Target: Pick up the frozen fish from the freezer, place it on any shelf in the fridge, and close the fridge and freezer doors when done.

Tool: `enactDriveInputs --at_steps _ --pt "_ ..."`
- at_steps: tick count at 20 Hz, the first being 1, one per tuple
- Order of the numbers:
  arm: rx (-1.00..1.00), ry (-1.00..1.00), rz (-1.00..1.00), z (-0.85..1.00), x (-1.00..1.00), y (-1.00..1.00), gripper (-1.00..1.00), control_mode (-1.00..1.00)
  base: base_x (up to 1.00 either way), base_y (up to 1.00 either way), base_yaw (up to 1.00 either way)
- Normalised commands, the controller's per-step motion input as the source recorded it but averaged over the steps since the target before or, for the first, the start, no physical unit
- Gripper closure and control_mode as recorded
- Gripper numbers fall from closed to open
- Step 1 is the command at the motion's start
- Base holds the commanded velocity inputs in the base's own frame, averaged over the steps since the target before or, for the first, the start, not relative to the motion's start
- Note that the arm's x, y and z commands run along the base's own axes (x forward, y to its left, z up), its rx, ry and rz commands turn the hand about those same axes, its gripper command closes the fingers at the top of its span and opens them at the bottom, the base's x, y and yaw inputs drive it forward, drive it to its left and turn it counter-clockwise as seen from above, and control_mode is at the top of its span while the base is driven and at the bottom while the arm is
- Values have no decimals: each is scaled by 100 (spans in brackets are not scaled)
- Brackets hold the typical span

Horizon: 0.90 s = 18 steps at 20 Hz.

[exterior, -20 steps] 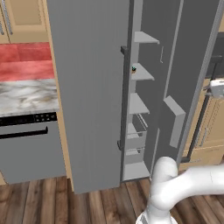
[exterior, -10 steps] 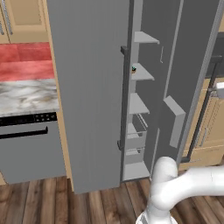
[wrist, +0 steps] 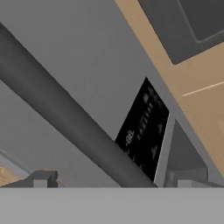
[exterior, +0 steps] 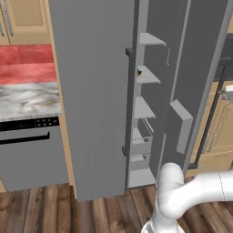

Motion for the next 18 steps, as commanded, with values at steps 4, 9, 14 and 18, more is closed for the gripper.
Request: enactDriveInputs --at_steps 4,9,14,18 --pt "0 0 0 -10 71 0 -100 -100 0 0 0" --pt "0 1 1 -4 56 13 -100 -100 0 0 0" --pt "0 0 14 0 30 92 -100 -100 0 0 0" --pt "0 0 18 0 18 100 -100 -100 0 0 0"
